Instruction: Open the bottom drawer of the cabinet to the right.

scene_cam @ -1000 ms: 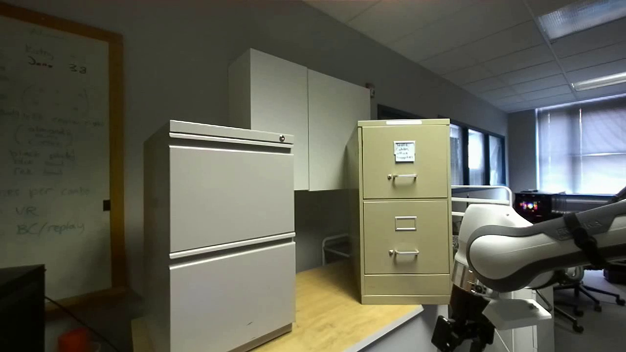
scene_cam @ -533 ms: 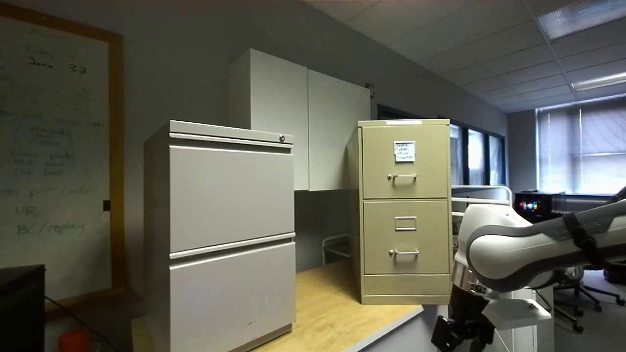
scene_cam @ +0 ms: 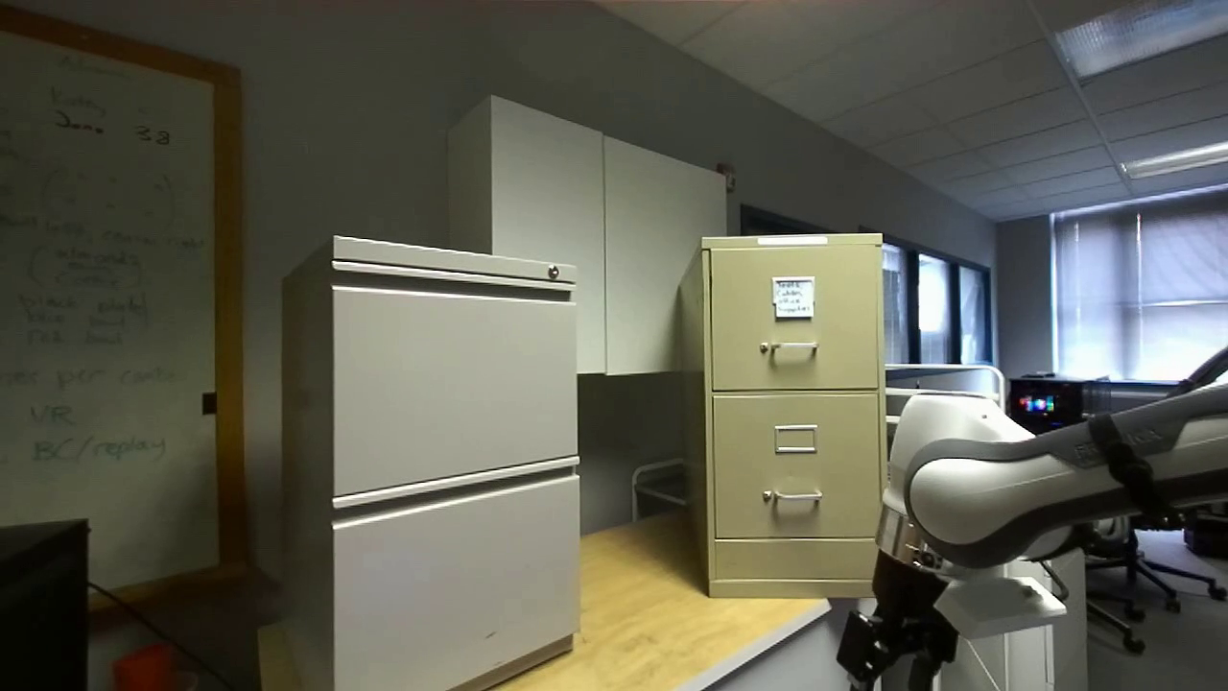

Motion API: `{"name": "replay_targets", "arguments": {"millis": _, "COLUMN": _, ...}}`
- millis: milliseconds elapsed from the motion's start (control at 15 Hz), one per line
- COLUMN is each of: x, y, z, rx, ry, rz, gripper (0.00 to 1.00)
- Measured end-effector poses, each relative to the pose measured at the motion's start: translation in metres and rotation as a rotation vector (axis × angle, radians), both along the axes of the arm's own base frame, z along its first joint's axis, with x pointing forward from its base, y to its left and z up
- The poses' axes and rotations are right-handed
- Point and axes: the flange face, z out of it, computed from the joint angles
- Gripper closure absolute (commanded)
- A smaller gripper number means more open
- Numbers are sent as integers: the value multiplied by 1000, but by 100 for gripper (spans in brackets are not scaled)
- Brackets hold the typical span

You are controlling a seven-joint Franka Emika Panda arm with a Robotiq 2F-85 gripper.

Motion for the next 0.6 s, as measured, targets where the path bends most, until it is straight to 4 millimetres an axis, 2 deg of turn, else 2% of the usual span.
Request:
{"name": "replay_targets", "arguments": {"millis": 267, "x": 14, "y": 2, "z": 17, "rx": -94, "ry": -51, "rz": 32, "gripper": 0}}
{"name": "replay_targets", "arguments": {"millis": 600, "x": 41, "y": 7, "z": 51, "rx": -266, "ry": -114, "rz": 73, "gripper": 0}}
